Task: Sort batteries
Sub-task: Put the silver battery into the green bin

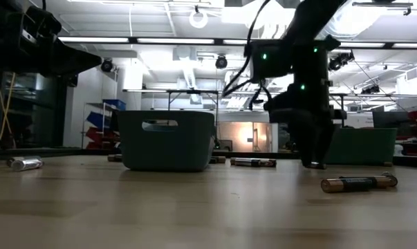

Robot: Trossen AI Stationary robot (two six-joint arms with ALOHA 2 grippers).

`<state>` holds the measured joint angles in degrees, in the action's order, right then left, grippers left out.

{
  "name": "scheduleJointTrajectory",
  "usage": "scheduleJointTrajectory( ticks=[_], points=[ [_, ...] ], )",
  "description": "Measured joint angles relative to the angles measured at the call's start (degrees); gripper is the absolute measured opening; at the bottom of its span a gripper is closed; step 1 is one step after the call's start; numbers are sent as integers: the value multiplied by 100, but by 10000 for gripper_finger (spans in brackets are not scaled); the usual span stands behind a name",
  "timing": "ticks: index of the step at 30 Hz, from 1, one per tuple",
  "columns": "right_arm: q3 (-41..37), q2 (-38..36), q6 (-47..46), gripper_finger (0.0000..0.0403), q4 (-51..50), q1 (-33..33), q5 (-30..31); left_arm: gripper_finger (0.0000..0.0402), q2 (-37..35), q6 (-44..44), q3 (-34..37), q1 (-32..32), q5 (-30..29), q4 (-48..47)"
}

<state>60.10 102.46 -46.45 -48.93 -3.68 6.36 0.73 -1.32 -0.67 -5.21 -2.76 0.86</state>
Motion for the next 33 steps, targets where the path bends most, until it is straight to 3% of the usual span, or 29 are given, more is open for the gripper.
scheduleJointTrajectory(
  ticks=[3, 7, 9, 13, 18, 22, 26, 29, 33],
  points=[
    [27, 174, 139, 166, -12, -4, -112, 1, 0, -2, 0, -1, -1, 0],
    [37, 297, 371, 50, 39, -61, -261, 1, 0, 0, 0, -2, 0, 0],
    [29, 206, 455, 18, 23, -138, -313, 1, 0, -1, 0, -2, 0, -2],
    [-1, -285, 449, 20, -423, -312, 31, 1, 0, 0, 0, 0, -1, -1],
    [174, -1541, 324, 10, -1149, -568, 801, 1, 1, -1, 0, -1, 2, -9],
    [196, -2499, 22, 12, -1396, -1091, 1493, 1, 1, 0, 0, -2, 9, -11],
    [-24, -2846, 25, 15, -1545, -1737, 1695, 1, 1, -1, 0, 0, 7, -11],
    [-219, -2882, 175, 41, -1530, -2179, 1691, 1, 0, 0, 0, -1, 7, -11],
    [-444, -2873, 367, 103, -1175, -2494, 1433, 1, 0, -2, 0, -1, 4, -12]
  ],
)
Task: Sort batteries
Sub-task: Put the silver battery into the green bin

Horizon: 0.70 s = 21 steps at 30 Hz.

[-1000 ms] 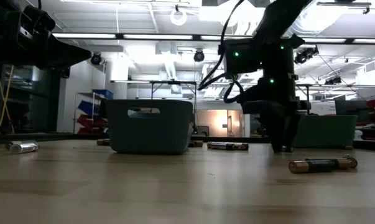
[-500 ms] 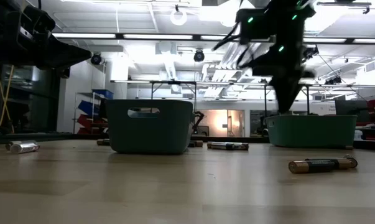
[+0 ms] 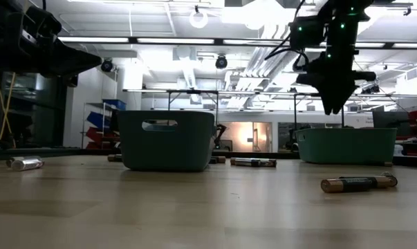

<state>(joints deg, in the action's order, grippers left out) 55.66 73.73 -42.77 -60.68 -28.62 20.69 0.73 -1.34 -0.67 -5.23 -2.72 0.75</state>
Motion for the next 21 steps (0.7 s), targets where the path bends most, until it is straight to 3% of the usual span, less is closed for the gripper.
scheduleJointTrajectory(
  ticks=[3, 5, 9, 12, 16, 21],
  points=[
    [-13, -13, 148, 149, 18, -64, -251, 1, 0, 0, 0, -1, -3, -1],
    [-13, -95, 148, 170, 1, 50, -745, 1, 0, 0, 0, 0, -4, -1],
    [-13, -314, -708, 186, -5, 997, -1745, 1, 0, 2, 0, 1, -7, -1],
    [-14, -322, -2082, 187, -68, 2262, -2050, 1, 0, 1, 0, -1, -7, -1],
    [-35, 52, -4464, 188, 157, 4096, -1794, 1, 0, 1, 0, 1, -7, -1],
    [-35, 942, -7144, 188, 985, 5618, -1669, 1, 0, 2, 0, -1, -5, -2]
  ],
)
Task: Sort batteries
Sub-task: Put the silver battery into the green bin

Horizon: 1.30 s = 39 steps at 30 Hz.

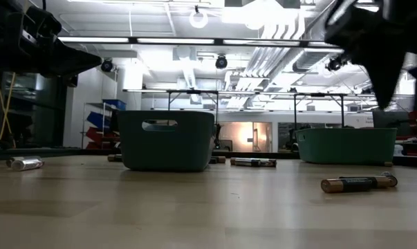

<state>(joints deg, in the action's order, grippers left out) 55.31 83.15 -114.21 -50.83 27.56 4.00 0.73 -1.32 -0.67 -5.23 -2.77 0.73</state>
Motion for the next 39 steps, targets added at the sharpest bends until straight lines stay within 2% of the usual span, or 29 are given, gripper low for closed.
scheduleJointTrajectory(
  ticks=[5, 10, 16, 19, 23, 25, 28, 31, 35, 37, 39],
  points=[
    [3, 891, -1314, 188, 789, 376, 264, 1, 0, -1, 0, 0, 1, 0],
    [22, 1503, -1431, 188, 1431, 197, 344, 1, 2, 0, 0, 0, 1, -1],
    [61, 1854, -1420, 182, 1458, 15, 143, 1, 2, 0, 0, 0, 1, -1],
    [66, 1906, -1314, 140, 1316, -28, 87, 1, 0, 0, 0, 0, 1, 0],
    [61, 1869, -1166, 27, 1014, -83, 87, 1, 0, 0, 0, 0, 1, -2],
    [58, 1746, -1035, 20, 830, -187, 166, 1, 2, 0, 0, 0, 1, -2],
    [-31, 1355, -630, 16, -2, -483, 887, 1, 0, -2, 0, 1, 1, -2],
    [41, 588, -213, 7, -538, -867, 1444, 1, 15, -1, 0, 0, 2, 0],
    [16, -396, 716, 9, -1530, -1856, 2190, 1, 24, -1, 0, 0, 2, -1],
    [20, -811, 1312, 7, -1954, -2441, 2292, 1, 28, 0, 0, 2, 3, 3],
    [6, -1071, 1893, 10, -1947, -3090, 2375, 1, 31, -2, -1, 2, 1, 2]
  ],
)
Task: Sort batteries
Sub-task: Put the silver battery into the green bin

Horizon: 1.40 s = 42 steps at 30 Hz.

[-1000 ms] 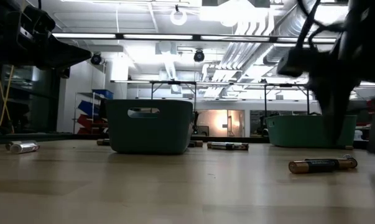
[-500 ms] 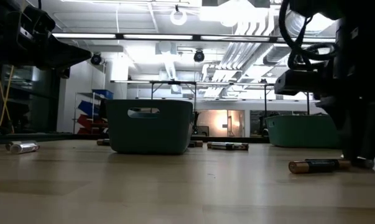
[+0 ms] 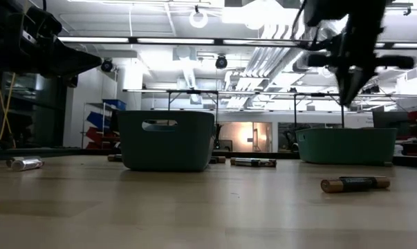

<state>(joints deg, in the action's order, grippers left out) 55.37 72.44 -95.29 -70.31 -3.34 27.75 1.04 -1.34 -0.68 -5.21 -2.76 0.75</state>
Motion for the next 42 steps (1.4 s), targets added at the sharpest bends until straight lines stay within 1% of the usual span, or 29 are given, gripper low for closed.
scheduleJointTrajectory(
  ticks=[2, 4, 7, 11, 14, 15, 17, 20, 22, 24, 28, 33, 39, 42],
  points=[
    [-8, -140, 778, 19, 135, -593, 91, 1, 8, 0, 1, -2, -1, -1],
    [-8, -203, 1575, 34, 291, -1097, 55, 1, 8, 2, 0, -2, -2, 0],
    [-8, -119, 2594, 69, 661, -1681, -43, 1, 8, 2, -1, -2, -4, -2],
    [-6, -60, 3615, 126, 1343, -2205, -324, 1, 8, 1, 0, -1, -2, -2],
    [-6, -72, 4084, 163, 1959, -2342, -622, 1, 8, 1, 1, -2, -2, -2],
    [-6, -74, 4240, 172, 2243, -2343, -794, 1, 8, 2, -1, -2, -2, -2],
    [-6, -46, 4632, 183, 3021, -2234, -1347, 1, 8, 2, -1, -2, -2, -2],
    [0, 144, 5133, 187, 4143, -1845, -2111, 1, 8, 2, 0, 0, -2, -2],
    [1, 377, 5347, 187, 4520, -1553, -2378, 1, 8, 2, -1, -2, -2, -2],
    [1, 697, 5438, 186, 4619, -1315, -2523, 1, 8, 2, -1, -2, -2, -2],
    [1, 1456, 5816, 180, 4577, -934, -2697, 1, 8, 2, -1, -2, -2, -3],
    [1, 2230, 6301, 176, 4614, -707, -2784, 1, 8, 2, -1, -2, 0, -4],
    [1, 2793, 6854, 176, 4621, -674, -2764, 1, 8, 2, -1, -2, -2, -4],
    [23, 2977, 7094, 176, 4639, -673, -2606, 1, 8, 2, -1, -2, -2, -4]
  ],
)
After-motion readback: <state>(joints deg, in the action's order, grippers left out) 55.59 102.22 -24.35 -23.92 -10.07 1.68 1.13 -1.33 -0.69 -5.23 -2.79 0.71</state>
